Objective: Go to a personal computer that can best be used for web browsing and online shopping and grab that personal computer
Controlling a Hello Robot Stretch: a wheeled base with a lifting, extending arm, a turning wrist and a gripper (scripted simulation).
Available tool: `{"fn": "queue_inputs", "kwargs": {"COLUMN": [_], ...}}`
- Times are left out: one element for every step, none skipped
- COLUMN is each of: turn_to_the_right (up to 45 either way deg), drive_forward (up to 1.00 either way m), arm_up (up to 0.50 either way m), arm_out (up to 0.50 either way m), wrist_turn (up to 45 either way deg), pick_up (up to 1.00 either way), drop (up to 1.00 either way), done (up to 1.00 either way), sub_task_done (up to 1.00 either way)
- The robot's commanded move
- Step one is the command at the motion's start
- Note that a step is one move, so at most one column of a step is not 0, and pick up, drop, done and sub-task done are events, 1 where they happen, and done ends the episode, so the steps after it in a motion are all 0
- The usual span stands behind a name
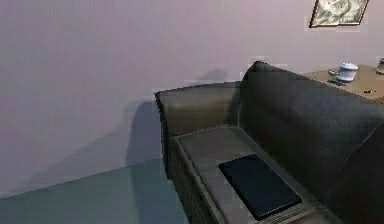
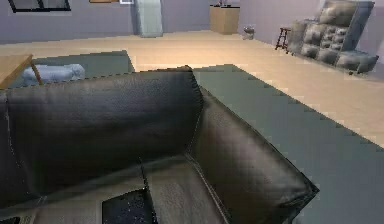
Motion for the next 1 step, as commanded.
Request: {"fn": "queue_inputs", "kwargs": {"turn_to_the_right": [-18.0], "drive_forward": [0.00], "arm_up": [0.00], "arm_out": [0.00], "wrist_turn": [0.0], "pick_up": [0.00], "drop": [0.00], "done": [0.00], "sub_task_done": [0.00]}}
